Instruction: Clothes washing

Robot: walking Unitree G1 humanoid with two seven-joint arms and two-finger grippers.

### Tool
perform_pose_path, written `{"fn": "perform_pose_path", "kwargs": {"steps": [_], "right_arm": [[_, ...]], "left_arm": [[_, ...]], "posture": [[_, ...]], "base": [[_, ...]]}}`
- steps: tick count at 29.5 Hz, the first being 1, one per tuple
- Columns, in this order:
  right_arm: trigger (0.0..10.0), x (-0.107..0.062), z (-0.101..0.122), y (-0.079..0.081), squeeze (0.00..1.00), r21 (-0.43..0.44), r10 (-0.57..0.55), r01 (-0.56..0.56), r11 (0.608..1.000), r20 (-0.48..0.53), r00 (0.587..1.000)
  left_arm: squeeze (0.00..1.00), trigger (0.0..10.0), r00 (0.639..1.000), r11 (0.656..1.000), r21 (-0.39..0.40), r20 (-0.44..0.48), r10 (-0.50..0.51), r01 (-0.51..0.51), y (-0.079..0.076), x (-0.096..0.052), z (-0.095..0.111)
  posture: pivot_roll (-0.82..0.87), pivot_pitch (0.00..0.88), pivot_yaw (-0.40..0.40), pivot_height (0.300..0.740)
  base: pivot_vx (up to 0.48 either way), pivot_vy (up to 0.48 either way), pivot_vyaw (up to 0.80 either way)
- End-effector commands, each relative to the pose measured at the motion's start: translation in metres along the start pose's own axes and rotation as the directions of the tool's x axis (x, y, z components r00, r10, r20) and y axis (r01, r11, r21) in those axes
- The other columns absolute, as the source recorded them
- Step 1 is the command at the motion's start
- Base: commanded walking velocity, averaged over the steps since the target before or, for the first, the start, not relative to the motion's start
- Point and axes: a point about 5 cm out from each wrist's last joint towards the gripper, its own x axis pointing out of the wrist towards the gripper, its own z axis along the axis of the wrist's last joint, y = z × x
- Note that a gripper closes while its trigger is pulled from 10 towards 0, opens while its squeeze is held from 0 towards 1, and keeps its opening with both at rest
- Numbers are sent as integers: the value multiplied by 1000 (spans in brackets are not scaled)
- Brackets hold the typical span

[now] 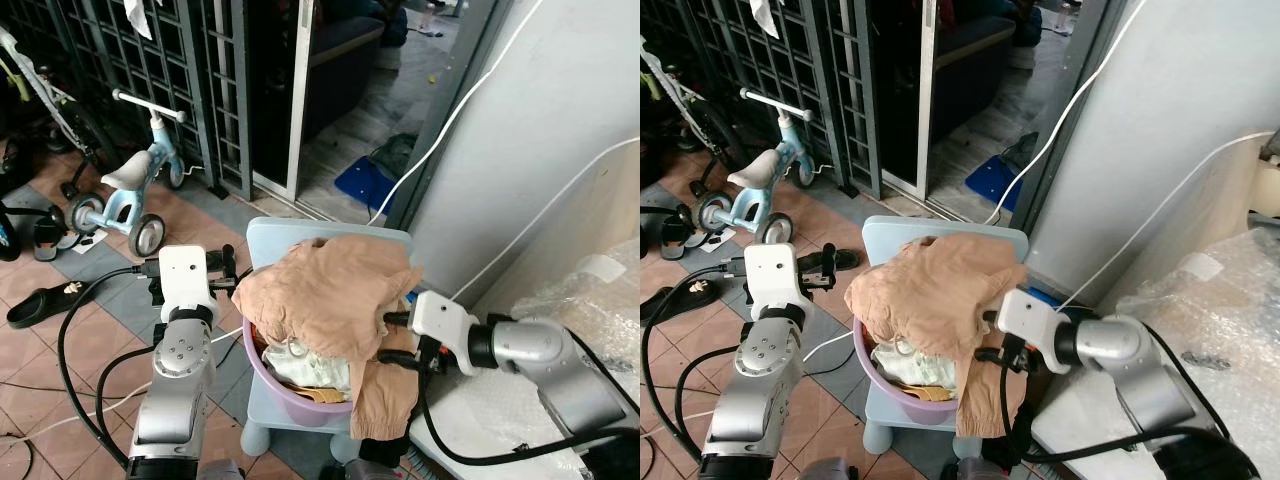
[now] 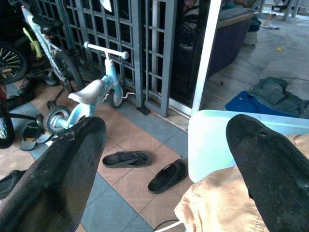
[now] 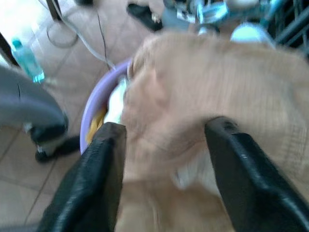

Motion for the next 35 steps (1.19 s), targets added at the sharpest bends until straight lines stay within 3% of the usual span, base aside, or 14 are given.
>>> {"fn": "perform_pose_path", "kwargs": {"steps": [1, 8, 10, 13, 18, 19, 20, 21, 22, 23, 24, 26, 27, 35], "right_arm": [[10000, -4, 13, -4, 1000, -18, -18, 19, 1000, 63, 998], [10000, -5, 32, -12, 1000, -7, -112, 116, 993, 190, 975], [10000, -6, 50, -22, 1000, 1, -171, 178, 984, 277, 946], [10000, -5, 58, -26, 1000, -5, -210, 222, 975, 304, 929], [10000, 10, 35, -23, 1000, -64, -239, 252, 966, 159, 958], [10000, 15, 23, -25, 867, -22, -284, 287, 958, 91, 954], [10000, 15, 23, -25, 867, -22, -284, 287, 958, 91, 954], [10000, 18, 17, -26, 663, 11, -304, 304, 953, 60, 951], [7922, 24, 5, -25, 137, 55, -311, 311, 949, -6, 950], [7922, 28, -3, -23, 137, 81, -312, 316, 945, -54, 949], [2196, 34, -14, -20, 0, 118, -309, 320, 940, -107, 945], [2196, 36, -17, -18, 0, 134, -308, 322, 937, -115, 944], [0, 39, -21, -15, 0, 162, -292, 311, 936, -133, 947], [0, 43, -22, -21, 0, 181, -333, 353, 918, -133, 934]], "left_arm": [[0, 10000, 1000, 1000, 10, 22, -1, 1, -2, 0, 4], [0, 10000, 1000, 1000, 27, 21, 11, -11, 1, -2, 4], [0, 10000, 999, 999, 43, 38, 6, -7, 0, -2, 7], [0, 10000, 999, 999, 48, 48, 0, -2, -2, -2, 8], [0, 10000, 999, 999, 41, 46, -6, 4, -4, -3, 8], [0, 10000, 999, 999, 40, 46, -7, 5, -5, -3, 8], [0, 10000, 999, 999, 40, 46, -7, 5, -5, -3, 8], [0, 10000, 999, 999, 39, 46, -7, 5, -5, -3, 8], [0, 10000, 999, 999, 36, 44, -6, 4, -5, -4, 8], [0, 10000, 999, 999, 34, 43, -4, 3, -5, -4, 8], [0, 10000, 999, 999, 32, 42, -2, 1, -6, -5, 8], [0, 10000, 999, 999, 32, 42, -1, 0, -6, -5, 8], [0, 10000, 999, 1000, 32, 42, 0, -1, -5, -5, 8], [0, 10000, 999, 999, 32, 35, 9, -10, -2, -7, 6]], "posture": [[-16, 0, -88, 740], [-16, 0, -85, 740], [-17, 0, -85, 740], [-15, 0, -88, 740], [-6, 0, -101, 740], [-6, 0, -102, 740], [-6, 0, -102, 740], [-6, 0, -102, 740], [-1, 0, -108, 740], [-1, 0, -108, 740], [3, 0, -111, 740], [3, 0, -111, 740], [11, 0, -115, 740], [5, 0, -116, 740]], "base": [[0, 0, 0], [0, 0, 0], [0, 0, 0], [0, 0, 0], [0, 0, 0], [0, 0, 0], [0, 0, 0], [0, 0, 0], [0, 0, 0], [0, 0, 0], [0, 0, 0], [0, 0, 0], [0, 0, 0], [0, 0, 0]]}}
